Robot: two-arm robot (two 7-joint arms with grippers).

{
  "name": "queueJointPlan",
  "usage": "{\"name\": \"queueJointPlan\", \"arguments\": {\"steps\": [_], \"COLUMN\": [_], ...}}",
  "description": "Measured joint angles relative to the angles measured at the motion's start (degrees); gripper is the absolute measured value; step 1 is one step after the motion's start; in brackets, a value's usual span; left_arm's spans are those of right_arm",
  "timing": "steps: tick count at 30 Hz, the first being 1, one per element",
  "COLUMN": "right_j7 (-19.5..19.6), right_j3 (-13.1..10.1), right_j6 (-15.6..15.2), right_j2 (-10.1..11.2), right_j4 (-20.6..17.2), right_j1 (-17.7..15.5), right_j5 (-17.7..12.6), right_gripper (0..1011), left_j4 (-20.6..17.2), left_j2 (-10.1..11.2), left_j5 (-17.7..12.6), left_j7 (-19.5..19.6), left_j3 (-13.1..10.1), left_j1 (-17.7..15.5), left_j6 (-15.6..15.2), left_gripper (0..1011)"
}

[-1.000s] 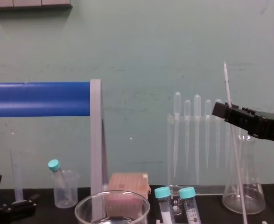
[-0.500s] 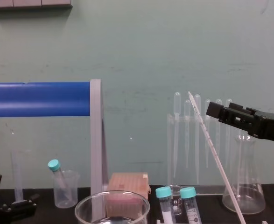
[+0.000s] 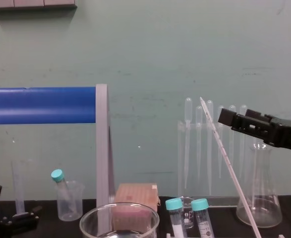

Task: Hold the thermometer with one hand and immerse one end into the beaker, then reinsert it into the test tube rack.

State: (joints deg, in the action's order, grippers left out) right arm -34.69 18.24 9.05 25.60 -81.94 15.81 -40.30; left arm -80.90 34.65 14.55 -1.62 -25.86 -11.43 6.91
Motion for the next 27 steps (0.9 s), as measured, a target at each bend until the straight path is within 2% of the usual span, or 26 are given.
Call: {"name": "queueJointPlan", "arguments": {"steps": [3,7,9,10,11,13,14,19,27], "right_j7": [3.57,13.12,17.78,17.78,20.81,23.65,26.28,31.21,32.84], "right_j3": [-0.66,-3.18,-4.56,-4.56,-5.48,-6.41,-7.15,-8.67,-10.01], "right_j6": [0.02,-1.02,-2.67,-2.67,-3.96,-5.43,-7.20,-11.97,-15.03], "right_j2": [0.44,1.17,1.54,1.54,1.70,1.83,1.90,1.78,0.40], "right_j4": [-1.77,-5.84,-7.66,-7.66,-8.71,-9.61,-10.30,-11.11,-9.51], "right_j1": [-0.84,-3.37,-4.75,-4.75,-5.85,-6.90,-7.86,-10.25,-12.76], "right_j5": [2.22,7.68,10.14,10.14,11.61,12.86,14.10,16.07,16.70], "right_gripper": [1000,1000,1000,1000,1000,1000,1000,1000,1000], "left_j4": [0.00,0.00,0.00,0.00,0.00,0.00,0.00,0.00,0.00], "left_j2": [0.00,0.00,0.00,0.00,0.00,0.00,0.00,0.00,0.00], "left_j5": [0.00,0.00,0.00,0.00,0.00,0.00,0.00,0.00,0.00], "left_j7": [0.00,0.00,0.00,0.00,0.00,0.00,0.00,0.00,0.00], "left_j3": [0.00,0.00,0.00,0.00,0.00,0.00,0.00,0.00,0.00], "left_j1": [0.00,0.00,0.00,0.00,0.00,0.00,0.00,0.00,0.00], "left_j6": [0.00,0.00,0.00,0.00,0.00,0.00,0.00,0.00,0.00], "left_gripper": [1008,1008,1008,1008,1008,1008,1008,1008,1008]}}
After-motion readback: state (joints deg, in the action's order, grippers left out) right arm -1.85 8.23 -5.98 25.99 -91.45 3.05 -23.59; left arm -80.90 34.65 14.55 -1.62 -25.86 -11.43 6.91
